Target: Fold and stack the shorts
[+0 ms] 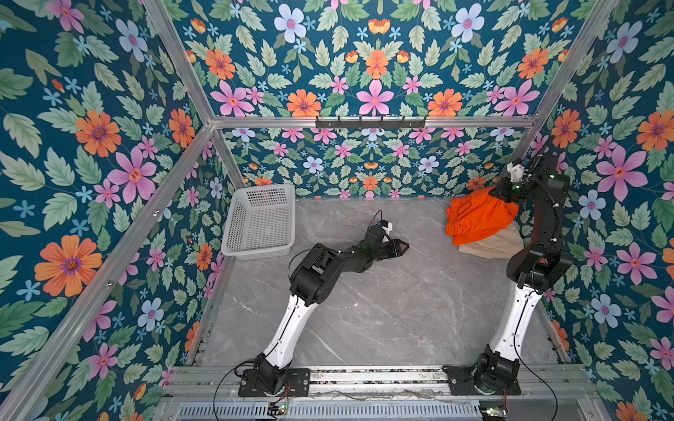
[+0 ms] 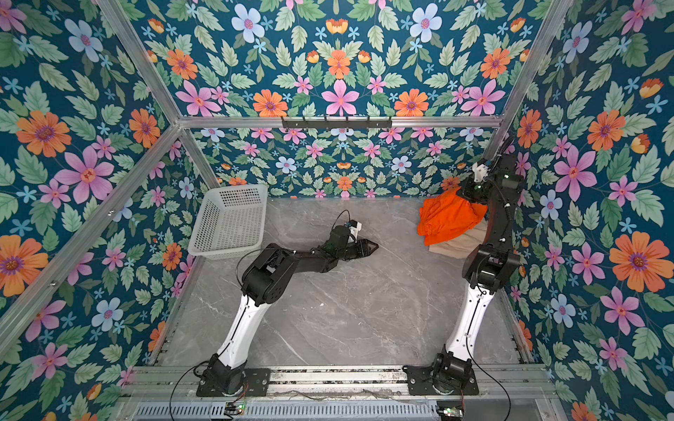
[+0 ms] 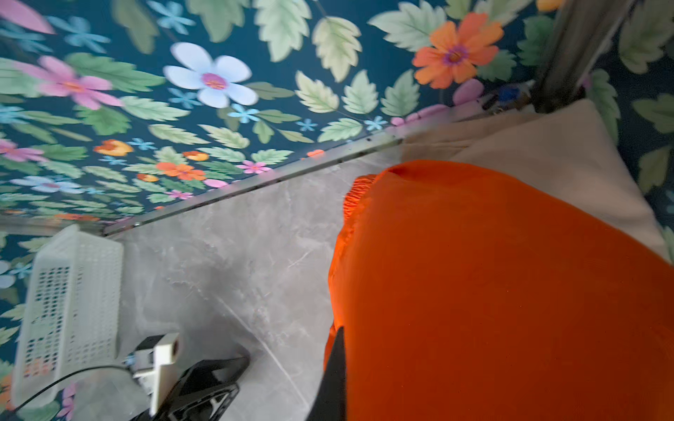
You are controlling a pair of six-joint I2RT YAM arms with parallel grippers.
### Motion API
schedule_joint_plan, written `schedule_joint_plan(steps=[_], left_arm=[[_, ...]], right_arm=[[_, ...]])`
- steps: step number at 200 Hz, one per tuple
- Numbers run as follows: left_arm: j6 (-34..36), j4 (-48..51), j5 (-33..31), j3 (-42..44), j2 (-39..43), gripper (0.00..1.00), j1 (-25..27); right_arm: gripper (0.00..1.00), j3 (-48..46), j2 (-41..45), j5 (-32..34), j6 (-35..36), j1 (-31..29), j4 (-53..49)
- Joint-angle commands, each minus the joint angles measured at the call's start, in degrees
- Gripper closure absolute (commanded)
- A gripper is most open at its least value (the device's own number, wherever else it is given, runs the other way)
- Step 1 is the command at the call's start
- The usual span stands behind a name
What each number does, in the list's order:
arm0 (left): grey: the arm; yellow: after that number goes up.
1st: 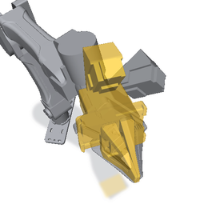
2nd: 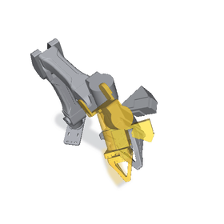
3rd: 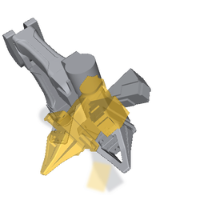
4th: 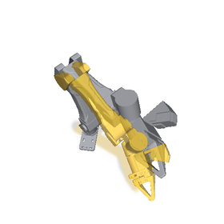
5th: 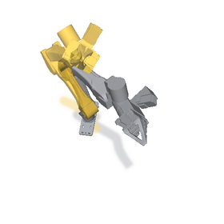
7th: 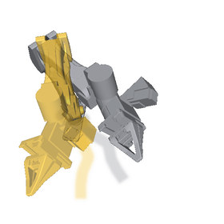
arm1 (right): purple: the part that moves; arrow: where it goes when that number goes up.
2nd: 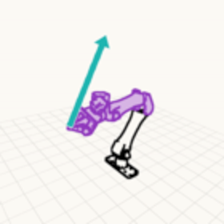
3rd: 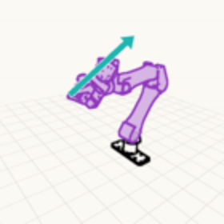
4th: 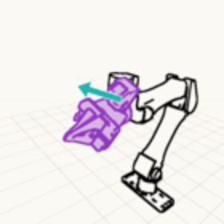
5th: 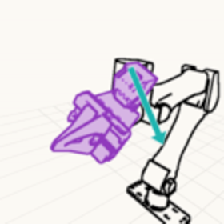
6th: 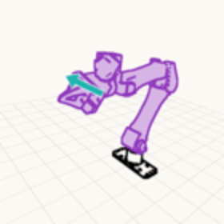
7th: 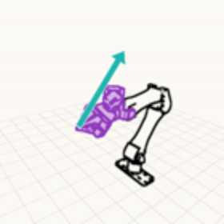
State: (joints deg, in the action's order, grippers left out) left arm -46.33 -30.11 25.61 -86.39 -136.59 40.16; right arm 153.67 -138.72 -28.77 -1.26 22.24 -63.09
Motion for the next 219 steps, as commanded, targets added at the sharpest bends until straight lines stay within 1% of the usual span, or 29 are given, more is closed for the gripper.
schedule_joint_plan(steps=[1, 10, 17, 31, 44, 59, 74, 103, 123, 132, 145, 156, 167, 176, 192, 205, 219], left_arm=[[0.18, 4.80, -0.52, 0.81, -0.43, 0.46, 0.00], [0.11, 4.63, -0.53, 1.16, -0.53, 0.46, 0.00], [0.02, 4.53, -0.48, 1.36, -0.51, 0.46, 0.00], [-0.09, 4.53, -0.38, 1.59, -0.52, 0.46, 0.00], [0.01, 4.71, -0.52, 1.77, -0.37, 0.45, 0.00], [0.18, 4.80, -0.64, 2.00, -0.12, 0.46, 0.00], [0.29, 4.88, -0.79, 1.85, -0.11, 0.46, -0.01], [0.26, 4.80, -0.94, 1.76, -0.08, 0.46, 0.00], [0.18, 4.80, -0.91, 2.04, 0.14, 0.46, 0.00], [0.27, 4.80, -1.00, 2.19, 0.27, 0.46, 0.00], [0.30, 4.63, -1.01, 2.40, 0.45, 0.46, 0.00], [0.40, 4.62, -1.01, 2.40, 0.39, 0.46, -0.01], [0.36, 4.53, -1.00, 2.42, 0.45, 0.46, 0.00], [0.36, 4.53, -0.92, 2.47, 0.45, 0.46, 0.00], [0.31, 4.44, -0.93, 2.81, 0.69, 0.46, -0.08], [0.50, 4.42, -0.99, 3.36, 0.99, 0.46, -0.20], [0.61, 4.36, -1.18, 4.10, 1.50, 0.46, -0.35]], right_arm=[[0.96, 0.58, -4.42, 6.39, -0.27, 1.08, -2.35], [0.89, 0.76, -6.81, 7.66, -0.77, 1.48, -3.09], [0.81, 0.79, -8.47, 9.58, -1.62, 1.59, -2.98], [0.61, 2.35, -11.45, 13.25, -2.95, 1.60, -3.29], [0.52, 3.85, -11.93, 18.21, -4.13, 1.66, -3.58], [0.48, 2.09, -9.81, 23.24, -5.10, 1.60, -2.05], [0.41, -1.80, -5.92, 26.86, -5.92, 1.49, 0.21], [0.38, -9.96, 2.04, 34.12, -5.14, -0.06, 4.60], [0.37, -13.18, 6.31, 38.64, -4.16, -1.48, 7.00], [0.37, -14.57, 7.91, 37.74, -3.88, -1.91, 8.33], [0.37, -18.63, 10.16, 33.29, -2.09, -2.76, 12.30], [0.37, -21.92, 11.17, 27.58, -0.66, -3.44, 15.70], [0.38, -22.69, 10.04, 23.00, -0.88, -3.85, 16.83], [0.38, -21.09, 7.53, 19.73, -1.65, -3.87, 16.00], [0.38, -14.96, 0.69, 17.05, -3.33, -3.96, 11.35], [0.39, -9.94, -4.99, 16.65, -4.47, -3.97, 7.53], [0.39, -6.49, -9.65, 16.30, -5.47, -4.07, 4.34]])
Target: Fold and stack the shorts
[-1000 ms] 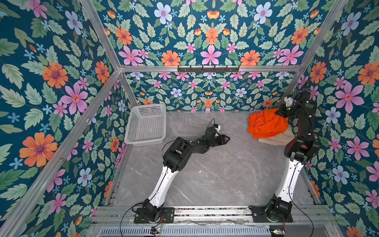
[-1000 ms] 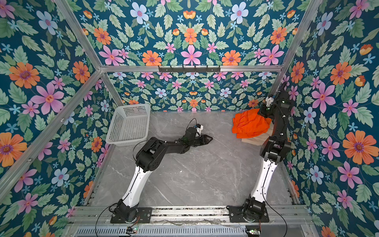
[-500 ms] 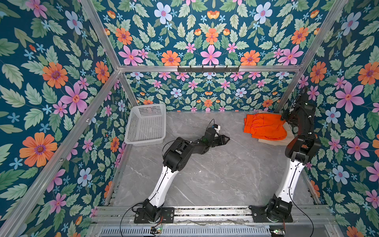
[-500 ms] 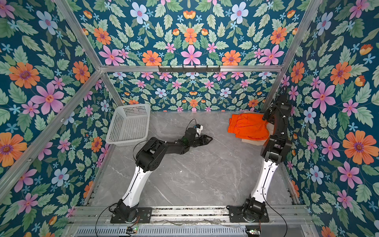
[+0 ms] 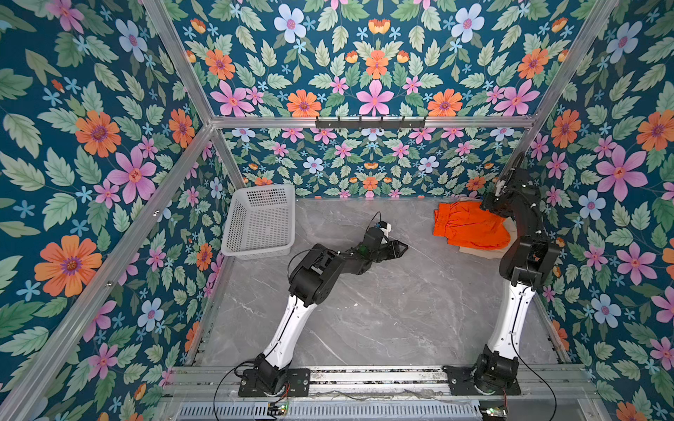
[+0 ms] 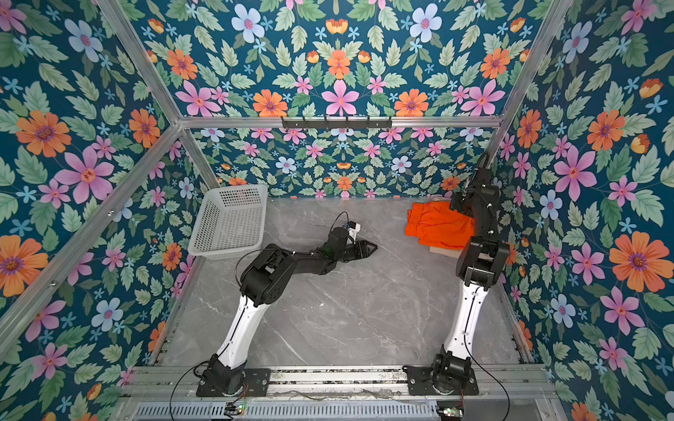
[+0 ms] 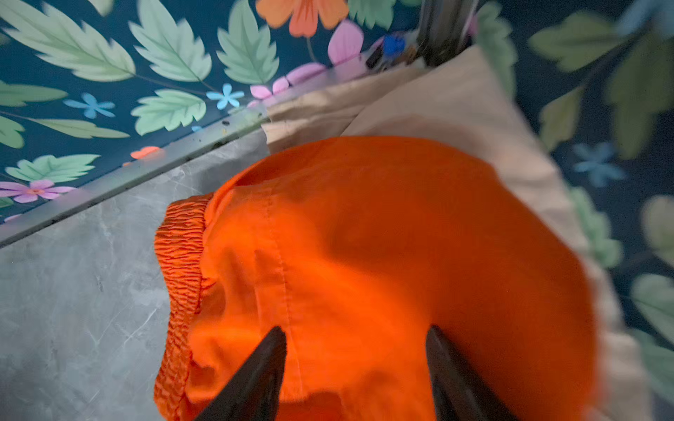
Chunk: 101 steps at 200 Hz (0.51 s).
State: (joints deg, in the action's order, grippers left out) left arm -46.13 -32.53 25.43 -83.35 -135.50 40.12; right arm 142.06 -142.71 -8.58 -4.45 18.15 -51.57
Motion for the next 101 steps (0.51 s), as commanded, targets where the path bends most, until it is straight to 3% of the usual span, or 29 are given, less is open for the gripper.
schedule_joint_plan(steps=[1, 39, 68, 101], left_arm=[[0.42, 6.78, -1.00, 1.12, 0.45, 0.46, -0.30], [0.69, 6.52, -1.17, 2.83, 1.86, 0.46, -1.09], [1.33, 6.52, -1.45, 4.65, 3.62, 0.45, -1.79], [1.57, 6.10, -1.53, 8.53, 6.75, 0.45, -2.94]], right_arm=[[0.39, 5.27, -5.87, -3.85, -2.30, -0.06, -7.38], [0.40, -1.10, -7.16, -4.00, -2.68, -1.78, -8.69], [0.41, -14.68, -0.82, -5.17, -3.32, -4.99, -4.47], [0.41, -29.18, 8.04, -7.23, -8.83, -9.98, 1.66]])
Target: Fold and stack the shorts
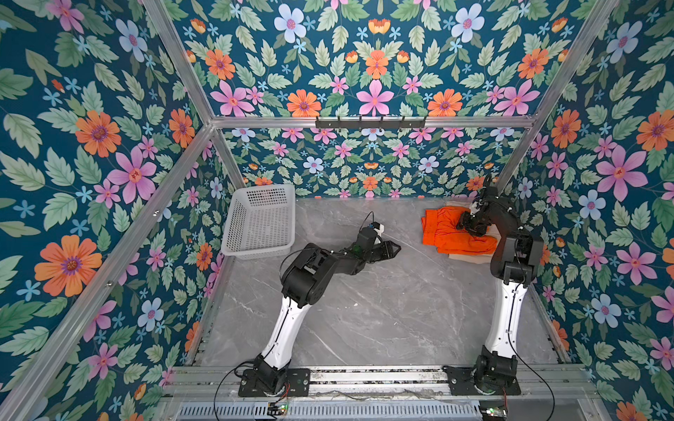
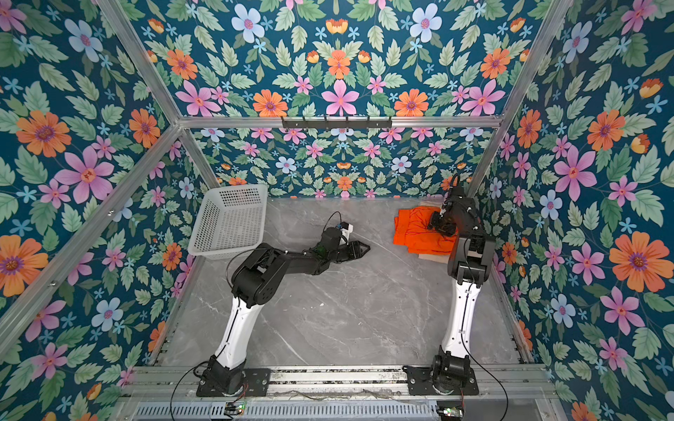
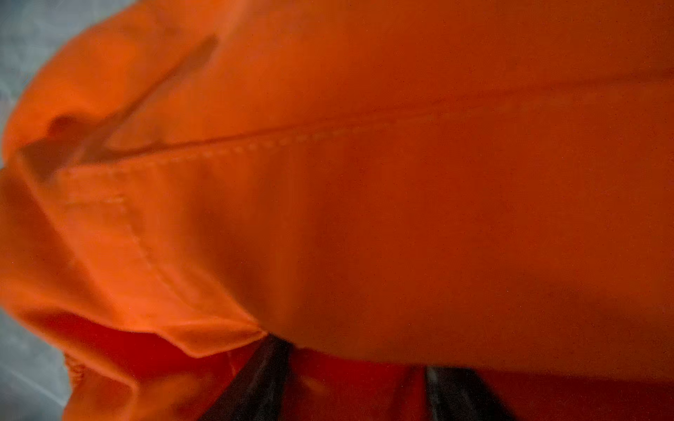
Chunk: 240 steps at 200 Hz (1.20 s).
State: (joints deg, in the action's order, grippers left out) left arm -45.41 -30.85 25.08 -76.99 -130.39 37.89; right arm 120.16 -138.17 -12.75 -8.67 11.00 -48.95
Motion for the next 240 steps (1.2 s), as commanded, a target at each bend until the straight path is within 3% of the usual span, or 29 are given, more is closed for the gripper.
schedule_joint_plan(steps=[1, 43, 77, 122, 171, 208, 240], left_arm=[[0.85, 4.36, -1.18, 2.40, 1.72, 0.45, -0.71], [0.85, 2.13, -0.48, 9.72, 8.57, 0.42, -2.27], [3.04, 3.60, -0.96, 12.73, 14.34, 0.44, -2.47], [7.79, 9.88, -3.10, 10.13, 14.97, 0.46, -2.56], [8.41, 11.23, -3.87, 9.73, 10.51, 0.46, -2.80], [8.54, 11.51, -4.11, 10.44, 9.80, 0.46, -2.82], [8.59, 11.69, -4.25, 10.77, 10.06, 0.46, -2.82]], right_arm=[[0.41, -7.60, 3.77, -3.15, -4.83, -3.05, -0.79], [0.41, -23.35, 13.94, -5.81, -13.36, -14.02, 8.19], [0.41, -27.90, 21.21, -7.46, -16.35, -20.31, 13.07], [0.39, -28.57, 31.66, -11.14, -10.95, -18.02, 13.43], [0.36, -36.02, 30.56, -26.29, -7.77, -5.80, 15.25], [0.35, -41.08, 28.55, -35.68, -6.40, -5.13, 18.86], [0.34, -40.51, 26.27, -29.43, -4.38, -5.63, 17.26]])
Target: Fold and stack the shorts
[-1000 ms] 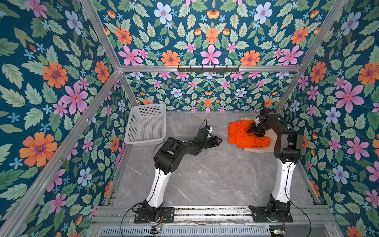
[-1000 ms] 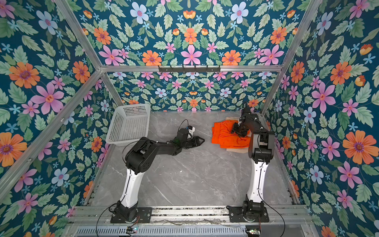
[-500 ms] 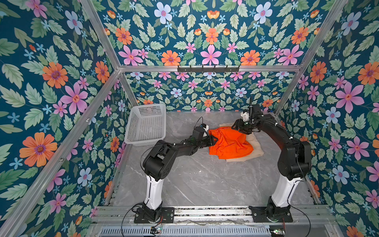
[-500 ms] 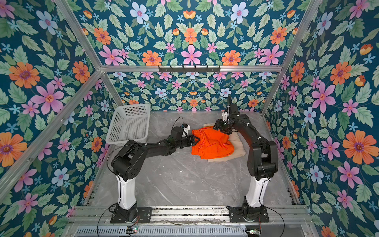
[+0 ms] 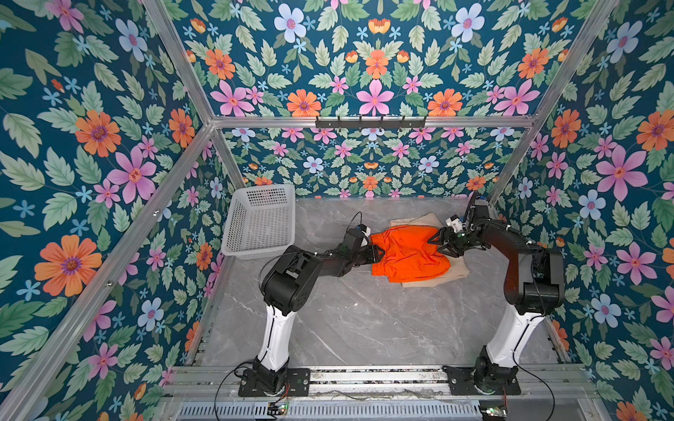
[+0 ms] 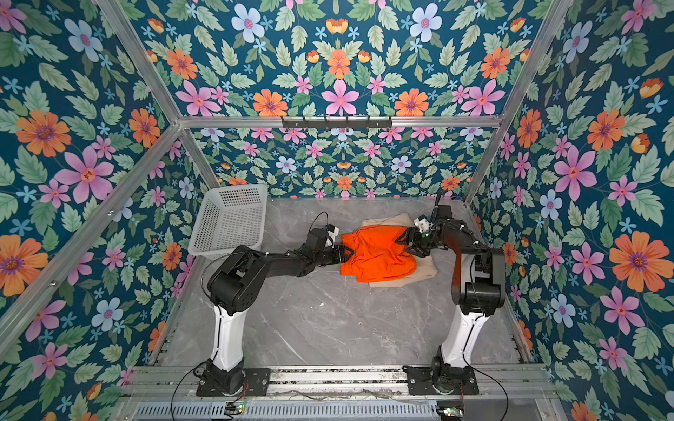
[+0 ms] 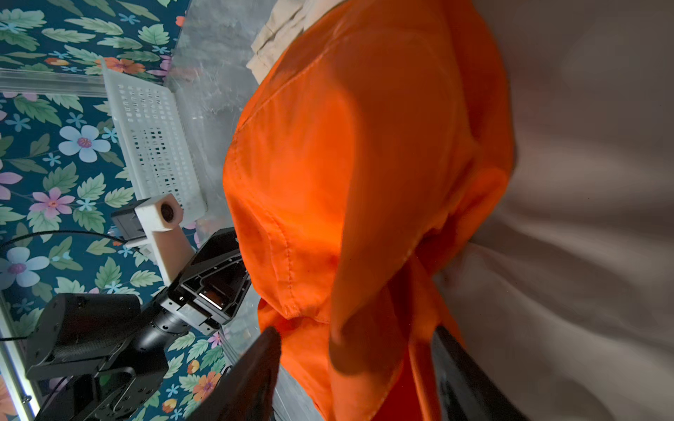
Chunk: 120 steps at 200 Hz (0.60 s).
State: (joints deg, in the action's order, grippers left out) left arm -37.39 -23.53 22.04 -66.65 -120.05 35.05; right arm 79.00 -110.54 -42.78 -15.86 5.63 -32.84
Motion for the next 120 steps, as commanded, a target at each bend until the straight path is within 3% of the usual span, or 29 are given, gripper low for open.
schedule_joint_plan(steps=[1, 63, 71, 100, 120], left_arm=[[0.56, 4.32, -1.21, 0.41, -0.27, 0.46, 0.02], [0.54, 4.54, -1.74, 0.75, -0.01, 0.46, 0.02], [0.56, 4.51, -1.83, 0.91, 0.08, 0.46, 0.01], [0.30, 3.95, -2.65, 2.12, 1.56, 0.46, -0.06], [-0.02, 2.85, -3.57, 3.56, 3.30, 0.45, -0.23]], right_arm=[[0.34, 0.68, -1.48, 0.47, 2.83, -0.26, 1.22], [0.38, 6.63, -8.69, -6.10, 2.76, -1.74, 6.08], [0.44, 7.30, -9.03, -6.28, 2.88, -2.26, 6.38], [0.79, 8.58, -6.78, -3.72, 4.49, -3.76, 5.78], [0.93, 8.18, -2.47, -0.37, 7.05, -5.79, 5.28]])
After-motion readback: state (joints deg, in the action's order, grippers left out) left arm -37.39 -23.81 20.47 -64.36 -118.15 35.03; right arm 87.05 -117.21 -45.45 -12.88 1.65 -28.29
